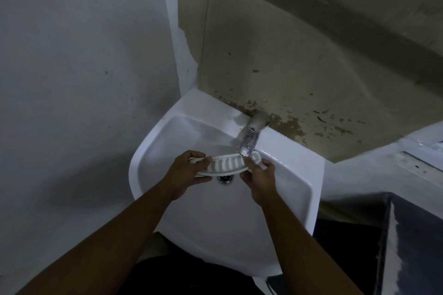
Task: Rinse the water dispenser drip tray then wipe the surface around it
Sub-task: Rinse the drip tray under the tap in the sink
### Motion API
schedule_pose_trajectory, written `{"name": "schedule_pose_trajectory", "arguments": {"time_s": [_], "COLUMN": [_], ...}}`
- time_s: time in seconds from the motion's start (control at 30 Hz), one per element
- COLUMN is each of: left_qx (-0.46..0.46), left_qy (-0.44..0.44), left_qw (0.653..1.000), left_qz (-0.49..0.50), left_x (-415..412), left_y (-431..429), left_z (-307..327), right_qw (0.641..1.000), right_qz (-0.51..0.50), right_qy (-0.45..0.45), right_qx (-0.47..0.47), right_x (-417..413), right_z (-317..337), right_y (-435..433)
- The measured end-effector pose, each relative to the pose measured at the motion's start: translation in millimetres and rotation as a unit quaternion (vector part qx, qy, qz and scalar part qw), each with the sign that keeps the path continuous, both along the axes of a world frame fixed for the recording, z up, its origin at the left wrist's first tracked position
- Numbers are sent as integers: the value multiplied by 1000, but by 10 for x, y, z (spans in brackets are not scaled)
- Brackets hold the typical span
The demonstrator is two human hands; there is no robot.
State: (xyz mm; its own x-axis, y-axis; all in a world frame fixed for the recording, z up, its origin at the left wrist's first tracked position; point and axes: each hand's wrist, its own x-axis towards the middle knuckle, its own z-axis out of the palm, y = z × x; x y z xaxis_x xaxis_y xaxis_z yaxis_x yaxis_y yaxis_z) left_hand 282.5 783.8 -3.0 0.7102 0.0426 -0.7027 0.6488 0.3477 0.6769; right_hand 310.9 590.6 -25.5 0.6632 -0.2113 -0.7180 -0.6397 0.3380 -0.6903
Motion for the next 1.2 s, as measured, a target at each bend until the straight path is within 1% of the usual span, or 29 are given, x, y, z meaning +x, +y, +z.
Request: {"name": "schedule_pose_trajectory", "arguments": {"time_s": [0.17, 0.23, 0.3, 0.37, 0.53, 0.63, 0.73, 0.8, 0.87, 0.93, 0.97, 1.0, 1.03, 1.07, 1.1, 1.13, 1.17, 1.2], "left_qx": [29, 34, 43, 73, 154, 231, 301, 350, 369, 362, 347, 316, 265, 196, 116, 48, -1, -17], "left_qy": [44, 43, 30, 22, 9, -21, -76, -130, -164, -165, -153, -128, -94, -50, -7, 25, 43, 49], "left_qw": [994, 994, 995, 995, 988, 966, 930, 900, 883, 885, 895, 914, 939, 964, 982, 991, 994, 995], "left_qz": [93, 97, 85, 57, -27, -113, -195, -224, -238, -242, -234, -220, -196, -171, -146, -123, -99, -81], "left_x": [52, 80, 116, 163, 248, 272, 300, 290, 262, 244, 239, 246, 262, 277, 292, 300, 308, 317], "left_y": [-105, -179, -270, -366, -533, -560, -598, -624, -635, -625, -614, -601, -585, -564, -546, -529, -516, -510], "left_z": [-210, -297, -351, -402, -470, -444, -428, -389, -368, -380, -389, -391, -402, -386, -367, -345, -341, -338], "right_qw": [999, 998, 998, 998, 993, 992, 990, 990, 988, 987, 987, 987, 986, 986, 986, 986, 986, 986], "right_qz": [2, -11, -29, -32, -24, -14, -16, -23, -13, 2, 5, 3, 1, -1, 0, 4, 11, 22], "right_qy": [-51, -60, -56, -62, -109, -115, -119, -124, -133, -138, -136, -135, -135, -135, -135, -138, -143, -149], "right_qx": [16, 11, 5, -8, -32, -56, -71, -67, -76, -86, -90, -93, -94, -95, -95, -90, -80, -68], "right_x": [-95, -143, -200, -270, -438, -482, -523, -539, -534, -520, -511, -506, -507, -509, -516, -521, -531, -542], "right_z": [52, 69, 98, 142, 344, 423, 473, 506, 552, 575, 582, 584, 578, 569, 558, 540, 521, 502], "right_y": [-141, -206, -271, -330, -476, -559, -635, -658, -661, -674, -683, -693, -707, -715, -716, -710, -701, -683]}}
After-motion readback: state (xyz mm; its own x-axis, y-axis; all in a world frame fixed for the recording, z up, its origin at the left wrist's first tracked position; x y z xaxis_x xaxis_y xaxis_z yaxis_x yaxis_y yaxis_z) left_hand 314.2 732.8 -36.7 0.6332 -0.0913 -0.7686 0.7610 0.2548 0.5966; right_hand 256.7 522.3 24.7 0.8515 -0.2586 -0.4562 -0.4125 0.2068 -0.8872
